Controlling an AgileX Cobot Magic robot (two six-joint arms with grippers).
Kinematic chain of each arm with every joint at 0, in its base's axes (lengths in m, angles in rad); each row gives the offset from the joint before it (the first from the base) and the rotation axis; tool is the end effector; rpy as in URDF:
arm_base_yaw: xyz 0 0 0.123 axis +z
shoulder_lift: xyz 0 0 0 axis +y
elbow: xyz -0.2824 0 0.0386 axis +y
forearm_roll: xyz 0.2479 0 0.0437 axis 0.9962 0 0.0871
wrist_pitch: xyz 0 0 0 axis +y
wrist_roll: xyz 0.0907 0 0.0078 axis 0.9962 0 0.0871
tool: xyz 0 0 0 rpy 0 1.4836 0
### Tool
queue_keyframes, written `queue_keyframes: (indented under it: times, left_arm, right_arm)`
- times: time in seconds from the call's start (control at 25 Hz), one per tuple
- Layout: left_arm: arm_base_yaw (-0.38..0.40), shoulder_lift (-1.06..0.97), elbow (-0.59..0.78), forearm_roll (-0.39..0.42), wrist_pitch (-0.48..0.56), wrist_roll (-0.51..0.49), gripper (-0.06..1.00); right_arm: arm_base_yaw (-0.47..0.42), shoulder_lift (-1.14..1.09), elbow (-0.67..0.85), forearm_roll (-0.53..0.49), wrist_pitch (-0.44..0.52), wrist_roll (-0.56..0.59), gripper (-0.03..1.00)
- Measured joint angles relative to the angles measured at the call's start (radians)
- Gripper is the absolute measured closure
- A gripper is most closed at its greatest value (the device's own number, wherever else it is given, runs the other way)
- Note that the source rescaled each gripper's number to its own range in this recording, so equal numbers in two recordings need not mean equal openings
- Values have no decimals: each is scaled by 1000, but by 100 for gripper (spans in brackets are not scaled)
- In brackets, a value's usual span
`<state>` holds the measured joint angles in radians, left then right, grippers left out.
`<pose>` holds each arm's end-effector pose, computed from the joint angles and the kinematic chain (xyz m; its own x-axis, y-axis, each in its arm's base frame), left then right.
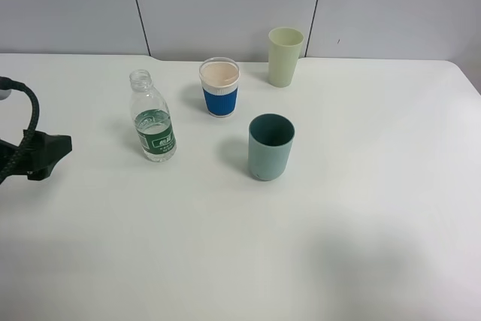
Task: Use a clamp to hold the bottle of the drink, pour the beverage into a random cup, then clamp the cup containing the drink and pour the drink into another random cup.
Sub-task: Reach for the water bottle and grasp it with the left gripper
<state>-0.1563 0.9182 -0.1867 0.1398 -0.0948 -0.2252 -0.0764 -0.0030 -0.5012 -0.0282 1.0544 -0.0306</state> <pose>0.1484 -0.0246 0.1900 -0.5291 -0.0036 -0.8486 0.1218 0.9893 -0.0801 -0.0054 -0.0018 0.2780 -0.4491 -0.0102 -0.8934 0.0783 0.9956 -0.0508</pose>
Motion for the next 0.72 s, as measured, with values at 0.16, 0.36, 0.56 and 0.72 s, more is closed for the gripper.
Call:
queue_keyframes:
  times: [0.16, 0.36, 0.56, 0.72]
  left_arm:
    - [-85, 86, 0, -6, -34, 20, -6]
    - [-131, 261, 0, -9, -133, 53, -6]
    - [-134, 434, -1, -9, -319, 56, -6]
    - [-134, 552, -2, -4, -451, 56, -6]
  right_arm:
    - [0, 0, 0, 0, 0, 0, 27]
    - [0, 0, 0, 0, 0, 0, 27]
    - [0, 0, 0, 0, 0, 0, 27]
    - [0, 0, 0, 0, 0, 0, 27]
